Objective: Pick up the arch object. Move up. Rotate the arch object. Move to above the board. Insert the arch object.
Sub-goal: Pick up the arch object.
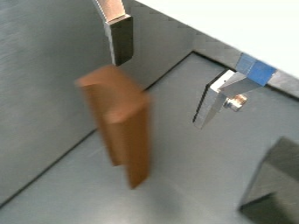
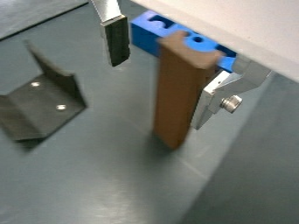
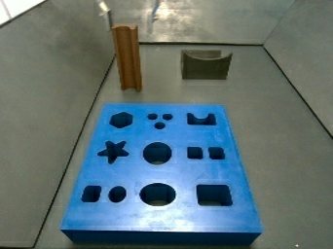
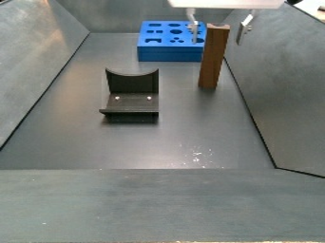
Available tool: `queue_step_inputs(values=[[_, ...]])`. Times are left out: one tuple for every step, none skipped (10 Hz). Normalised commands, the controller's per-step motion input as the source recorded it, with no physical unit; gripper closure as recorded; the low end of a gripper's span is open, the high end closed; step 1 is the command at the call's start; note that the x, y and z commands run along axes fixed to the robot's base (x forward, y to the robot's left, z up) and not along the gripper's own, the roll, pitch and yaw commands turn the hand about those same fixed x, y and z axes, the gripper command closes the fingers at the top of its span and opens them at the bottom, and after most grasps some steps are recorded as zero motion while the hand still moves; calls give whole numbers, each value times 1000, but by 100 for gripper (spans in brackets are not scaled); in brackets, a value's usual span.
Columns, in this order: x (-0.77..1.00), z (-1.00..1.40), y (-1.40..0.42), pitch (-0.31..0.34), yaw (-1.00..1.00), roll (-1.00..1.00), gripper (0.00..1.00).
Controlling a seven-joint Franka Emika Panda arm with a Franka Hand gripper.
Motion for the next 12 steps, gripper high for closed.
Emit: queue_step_inputs(values=[[-111, -117, -377, -149, 0, 0, 0], [-63, -91, -337, -153, 3, -6, 0], [-71, -57, -323, -83, 9, 0, 0], [-29, -94, -377, -90, 46, 0, 0], [0, 14, 0, 13, 0, 24, 0], [0, 0, 0, 0, 0, 0, 100], [0, 0, 0, 0, 0, 0, 100], [0, 0, 0, 0, 0, 0, 100], [0, 0, 0, 0, 0, 0, 100], [0, 0, 0, 0, 0, 0, 100], [0, 0, 0, 0, 0, 0, 100], [0, 0, 0, 0, 0, 0, 100]])
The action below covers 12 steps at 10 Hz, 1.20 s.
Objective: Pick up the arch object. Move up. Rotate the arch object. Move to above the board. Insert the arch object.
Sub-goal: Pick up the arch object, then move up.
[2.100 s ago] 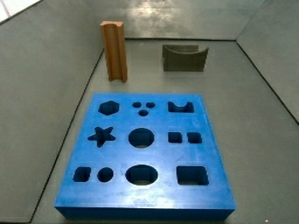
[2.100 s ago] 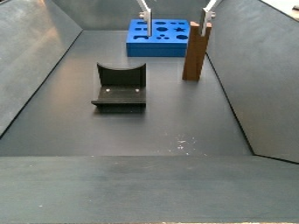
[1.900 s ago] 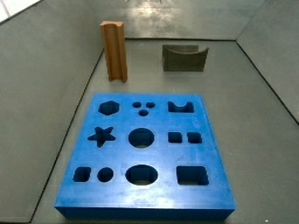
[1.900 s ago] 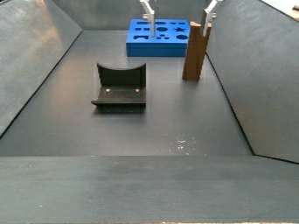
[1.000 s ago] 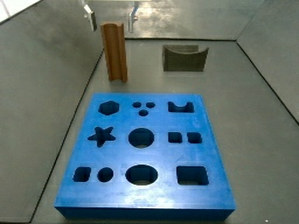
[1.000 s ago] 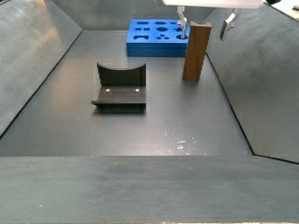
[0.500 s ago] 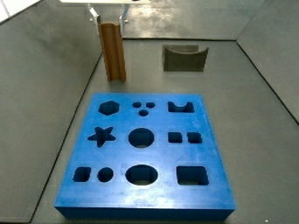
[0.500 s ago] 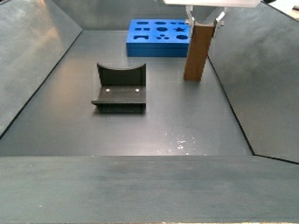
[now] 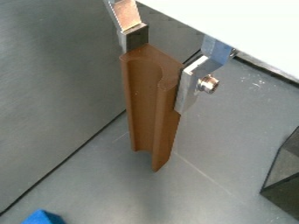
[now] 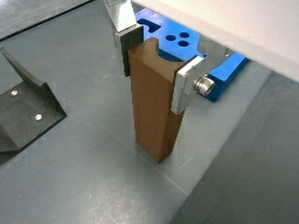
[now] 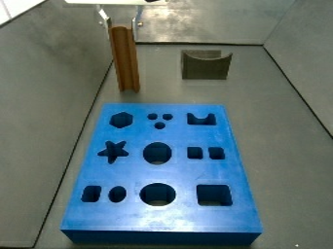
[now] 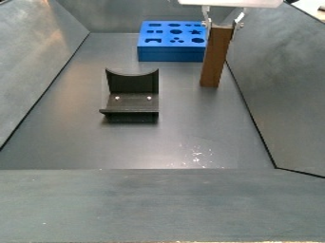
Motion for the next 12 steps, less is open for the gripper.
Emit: queue_step_inputs(values=[[0, 0, 0, 0, 0, 0, 100], [0, 0, 0, 0, 0, 0, 100], [0, 0, 0, 0, 0, 0, 100], [0, 0, 0, 0, 0, 0, 100], [0, 0, 0, 0, 0, 0, 100], [0, 0, 0, 0, 0, 0, 100], [0, 833, 0, 0, 0, 0, 100], [-37, 769, 13, 44, -15, 0, 100], [-37, 664, 7, 62, -15, -8, 100], [-24, 536, 1, 67, -15, -20, 100], [-10, 396, -3, 74, -14, -32, 100], [5, 201, -4, 85, -11, -48, 100]])
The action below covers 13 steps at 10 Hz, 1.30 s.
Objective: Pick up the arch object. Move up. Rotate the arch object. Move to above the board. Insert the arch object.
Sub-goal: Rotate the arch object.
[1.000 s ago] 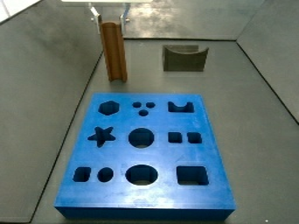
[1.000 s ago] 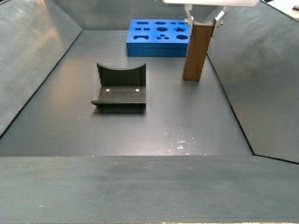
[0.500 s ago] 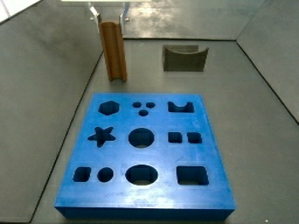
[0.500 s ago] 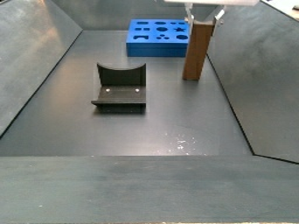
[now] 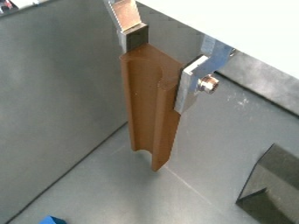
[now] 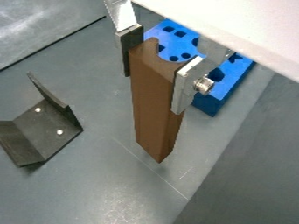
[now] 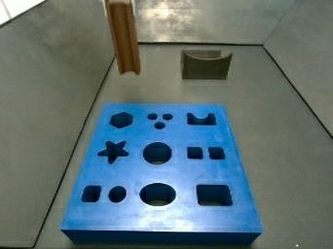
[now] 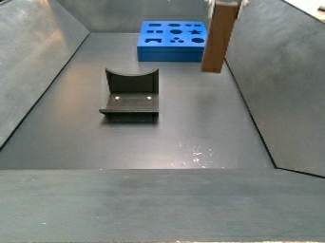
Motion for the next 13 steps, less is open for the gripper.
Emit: queue_step_inputs(values=[[702, 782, 1000, 0, 0, 0, 100], [687, 722, 1000, 22, -8, -3, 100], [562, 600, 887, 80, -22, 7, 100], [417, 417, 689, 99, -25, 19, 100], [274, 212, 486, 111, -23, 28, 100], [141, 23, 221, 105, -25, 31, 100], [0, 0, 0, 69, -1000, -25, 100], [-45, 6, -42, 69, -1000, -29, 100], [-37, 10, -35, 70, -1000, -31, 100], [-22, 16, -21, 73, -1000, -33, 100], [-13, 19, -7, 76, -1000, -36, 100], [-6, 22, -1, 82, -1000, -39, 100], [1, 25, 3, 91, -1000, -45, 100]])
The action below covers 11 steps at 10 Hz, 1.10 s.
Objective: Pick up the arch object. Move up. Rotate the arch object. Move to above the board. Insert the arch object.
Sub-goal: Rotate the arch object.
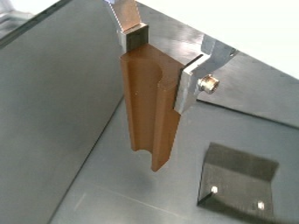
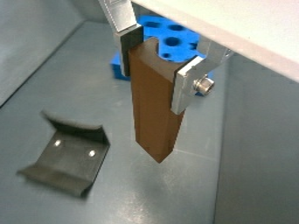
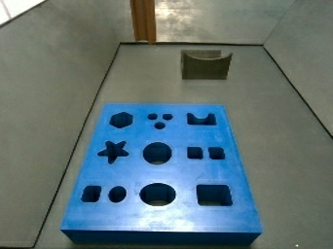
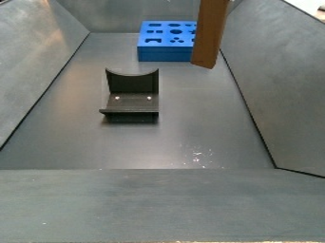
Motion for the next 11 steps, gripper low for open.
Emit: queue_step_inputs(values=[[5, 27, 5, 100, -1000, -51, 100], [11, 29, 6, 113, -1000, -59, 100], [13, 29, 6, 124, -1000, -66, 100], [25, 29, 8, 162, -1000, -93, 100], [30, 29, 9, 157, -840, -94, 100], [40, 28, 11, 139, -490, -91, 100], [45, 21, 10, 123, -302, -88, 100], [145, 0, 71, 17, -1000, -14, 100], [141, -3, 72, 17, -1000, -14, 100], [119, -19, 60, 19, -1000, -15, 100], [97, -18, 47, 20, -1000, -16, 100]])
